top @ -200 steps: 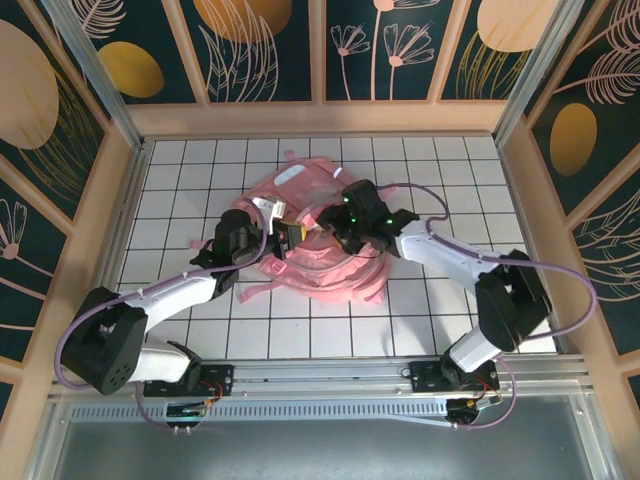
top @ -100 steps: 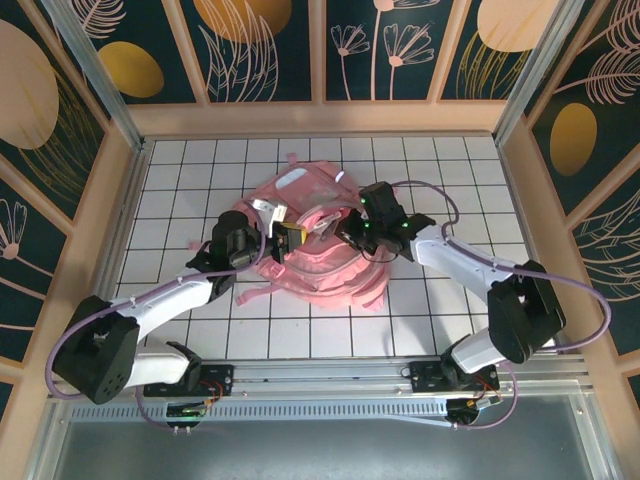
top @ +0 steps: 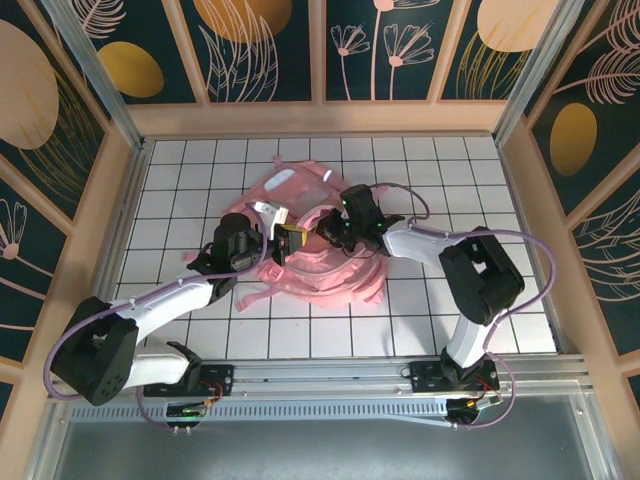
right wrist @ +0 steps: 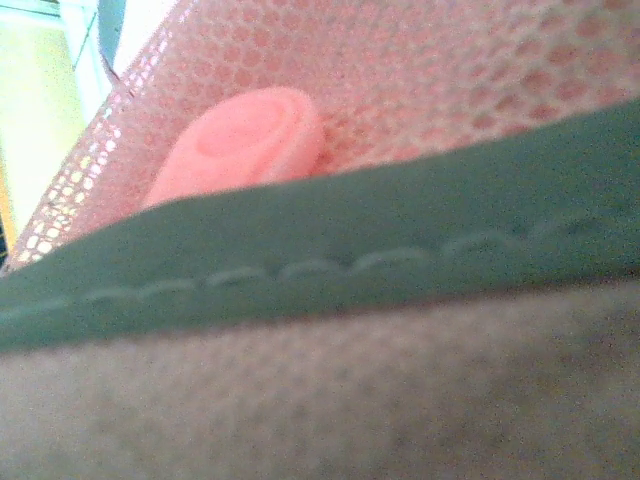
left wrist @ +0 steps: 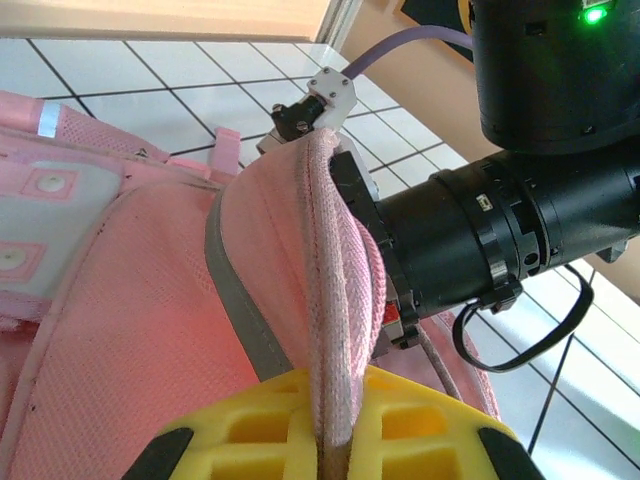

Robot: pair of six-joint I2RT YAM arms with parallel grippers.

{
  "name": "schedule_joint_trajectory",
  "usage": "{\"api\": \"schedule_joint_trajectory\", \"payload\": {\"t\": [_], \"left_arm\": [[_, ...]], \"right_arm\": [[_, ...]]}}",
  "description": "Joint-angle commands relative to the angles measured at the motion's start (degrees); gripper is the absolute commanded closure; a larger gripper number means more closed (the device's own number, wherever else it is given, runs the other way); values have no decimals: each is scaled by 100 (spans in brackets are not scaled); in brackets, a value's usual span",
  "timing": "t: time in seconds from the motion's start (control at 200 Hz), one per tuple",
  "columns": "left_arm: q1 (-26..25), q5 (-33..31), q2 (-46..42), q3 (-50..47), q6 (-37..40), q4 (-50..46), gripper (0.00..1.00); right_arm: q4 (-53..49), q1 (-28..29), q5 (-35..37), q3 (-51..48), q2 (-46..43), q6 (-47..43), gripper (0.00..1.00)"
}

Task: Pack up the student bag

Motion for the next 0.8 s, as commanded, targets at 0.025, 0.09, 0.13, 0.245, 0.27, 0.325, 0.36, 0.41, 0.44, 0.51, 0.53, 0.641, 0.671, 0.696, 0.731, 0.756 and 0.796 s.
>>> {"api": "schedule_joint_trajectory", "payload": {"t": [0.025, 0.09, 0.13, 0.245, 0.27, 0.325, 0.36, 0.41, 0.44, 0.51, 0.53, 0.641, 0.671, 0.696, 0.731, 0.756, 0.796], "left_arm": [[-195, 506, -41, 20, -213, 1097, 100], [-207, 451, -51, -63, -292, 1223, 100], [-205, 389, -66, -135, -352, 1341, 100], [-211, 226, -120, -286, -452, 1468, 98], [-208, 205, -126, -299, -470, 1445, 95], [-205, 125, -159, -309, -524, 1366, 82], [-206, 73, -170, -308, -548, 1292, 75], [-208, -30, -205, -270, -599, 1079, 63], [-203, -78, -229, -216, -594, 871, 58], [-204, -32, -329, 4, -320, 197, 54], [-210, -39, -379, 50, -211, -33, 54], [-199, -292, -792, 264, 277, -1102, 52], [-200, -299, -933, 286, 418, -1326, 50], [-202, -297, -1048, 303, 527, -1508, 45], [-195, -267, -1223, 332, 639, -1748, 38], [-197, -260, -1309, 356, 705, -1931, 35], [-194, -268, -1459, 416, 784, -2236, 31]], "right_arm": [[1372, 93, -640, -40, 188, 730, 84], [1575, 116, -923, 36, 182, 952, 82], [1381, 127, -971, 116, 111, 978, 80], [529, 42, -835, 199, -276, 857, 73], [38, -1, -730, 287, -339, 767, 72], [-837, -99, -512, 413, -479, 475, 69], [-1169, -166, -454, 410, -563, 277, 68], [-1455, -259, -415, 301, -733, 14, 67], [-1603, -318, -388, 205, -858, -154, 67], [-1967, -436, -252, 10, -1205, -588, 65], [-2071, -470, -183, -43, -1292, -715, 65], [-2652, -541, 185, -303, -1876, -1471, 63], [-2788, -541, 308, -374, -2035, -1675, 63], [-2890, -545, 409, -434, -2171, -1816, 63], [-3023, -727, 512, -512, -2331, -1991, 63], [-3112, -774, 592, -573, -2435, -2105, 62], [-3243, -867, 689, -641, -2620, -2243, 62]]}}
